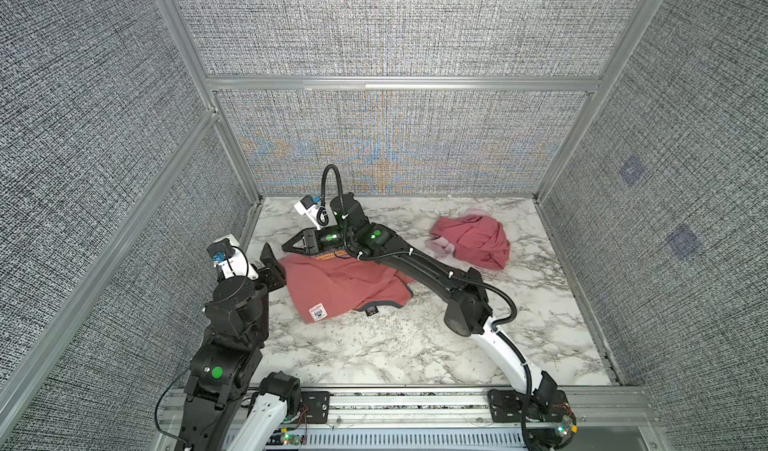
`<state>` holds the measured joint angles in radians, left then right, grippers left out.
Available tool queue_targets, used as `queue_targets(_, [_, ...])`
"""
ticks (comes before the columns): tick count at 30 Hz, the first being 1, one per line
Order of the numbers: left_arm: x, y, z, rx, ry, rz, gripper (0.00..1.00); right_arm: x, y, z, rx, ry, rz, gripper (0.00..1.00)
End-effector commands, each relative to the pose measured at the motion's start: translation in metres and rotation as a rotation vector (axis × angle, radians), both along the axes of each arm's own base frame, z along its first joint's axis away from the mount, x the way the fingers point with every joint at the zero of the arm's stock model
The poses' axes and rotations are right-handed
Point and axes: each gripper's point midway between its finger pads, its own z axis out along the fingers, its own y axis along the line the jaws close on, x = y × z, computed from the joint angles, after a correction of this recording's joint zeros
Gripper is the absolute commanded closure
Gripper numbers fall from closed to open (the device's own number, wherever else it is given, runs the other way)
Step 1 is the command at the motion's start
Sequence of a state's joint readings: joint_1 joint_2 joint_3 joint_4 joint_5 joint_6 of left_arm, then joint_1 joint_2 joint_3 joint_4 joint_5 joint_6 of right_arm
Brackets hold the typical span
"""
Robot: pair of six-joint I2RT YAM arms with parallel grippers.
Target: Pick out a specific cloth from the pile
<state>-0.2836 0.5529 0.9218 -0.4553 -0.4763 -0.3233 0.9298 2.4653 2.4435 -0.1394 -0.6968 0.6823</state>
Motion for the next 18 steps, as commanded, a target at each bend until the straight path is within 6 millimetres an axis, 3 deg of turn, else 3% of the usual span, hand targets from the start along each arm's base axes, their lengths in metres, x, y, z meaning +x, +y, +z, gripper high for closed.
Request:
queue_targets(1, [0.006, -0.009, -0.002, -0.029, 0.005, -0.044, 0.36, 0.003, -0.015, 0.032, 0.04, -0.139, -0.056, 0.51])
queue_targets(4, [0.018, -0.023, -0.001, -0.034, 0.008, -0.106, 0.36, 0.014, -0.039, 0.035, 0.007, -0.178, -0.121, 0.49])
queue_targets(6, [0.03, -0.036, -0.006, -0.037, 0.032, -0.162, 0.36, 0.023, -0.063, 0.043, -0.001, -0.209, -0.178, 0.49])
queue_targets(9, [0.052, -0.063, -0.021, -0.051, 0.079, -0.277, 0.37, 0.039, -0.107, 0.039, -0.052, -0.247, -0.304, 0.49])
queue_targets(13, [0.079, -0.104, -0.06, -0.11, 0.156, -0.442, 0.41, 0.06, -0.188, 0.032, -0.115, -0.263, -0.504, 0.49])
queue_targets(18, [0.101, -0.157, -0.104, -0.103, 0.263, -0.552, 0.43, 0.074, -0.309, -0.001, -0.219, -0.199, -0.767, 0.49])
